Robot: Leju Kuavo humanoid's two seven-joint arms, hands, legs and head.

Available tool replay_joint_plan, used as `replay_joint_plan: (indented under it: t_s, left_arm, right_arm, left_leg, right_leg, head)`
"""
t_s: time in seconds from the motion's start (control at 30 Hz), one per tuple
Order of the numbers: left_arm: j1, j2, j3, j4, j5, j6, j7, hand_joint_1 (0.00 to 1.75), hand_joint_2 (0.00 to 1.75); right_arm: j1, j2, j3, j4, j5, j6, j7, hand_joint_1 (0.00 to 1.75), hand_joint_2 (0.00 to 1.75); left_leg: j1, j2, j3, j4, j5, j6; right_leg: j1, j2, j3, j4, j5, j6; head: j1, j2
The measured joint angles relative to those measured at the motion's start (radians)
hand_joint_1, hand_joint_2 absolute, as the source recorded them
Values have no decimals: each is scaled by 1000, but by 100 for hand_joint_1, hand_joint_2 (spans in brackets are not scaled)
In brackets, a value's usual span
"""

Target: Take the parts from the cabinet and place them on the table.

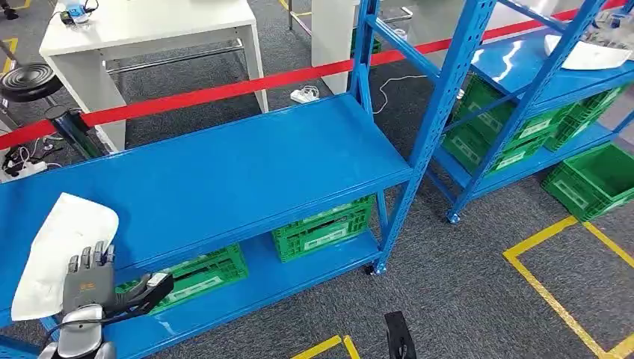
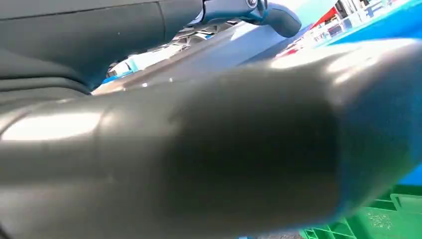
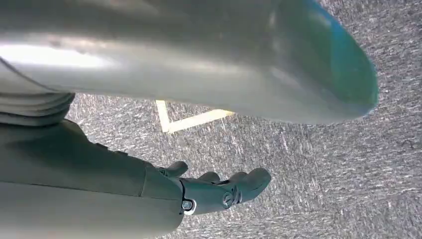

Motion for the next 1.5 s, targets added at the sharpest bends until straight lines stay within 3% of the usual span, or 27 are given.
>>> replay_joint_plan:
  t_s: [0.9, 1.1, 1.5]
  left_arm:
    - [7, -21, -9, -18, -2, 61, 6, 0, 0]
    - [8, -18, -31, -46, -2, 149, 104, 0, 0]
    - [9, -16, -37, -64, -2, 154, 116, 0, 0]
  right_arm:
    - [-1, 0, -1, 0, 5, 0, 0, 0, 0]
    - [-1, 0, -3, 0, 2, 0, 2, 0, 0]
    - [-1, 0, -7, 0, 2, -1, 2, 0, 0]
  left_leg:
    - [0, 0, 0, 0, 0, 0]
    - [0, 0, 0, 0, 0, 0]
    - [0, 0, 0, 0, 0, 0]
  right_leg:
    - [0, 0, 0, 0, 0, 0]
    - [0, 0, 0, 0, 0, 0]
    - [0, 0, 0, 0, 0, 0]
  head:
    - [0, 0]
    - [0, 0]
    - [0, 0]
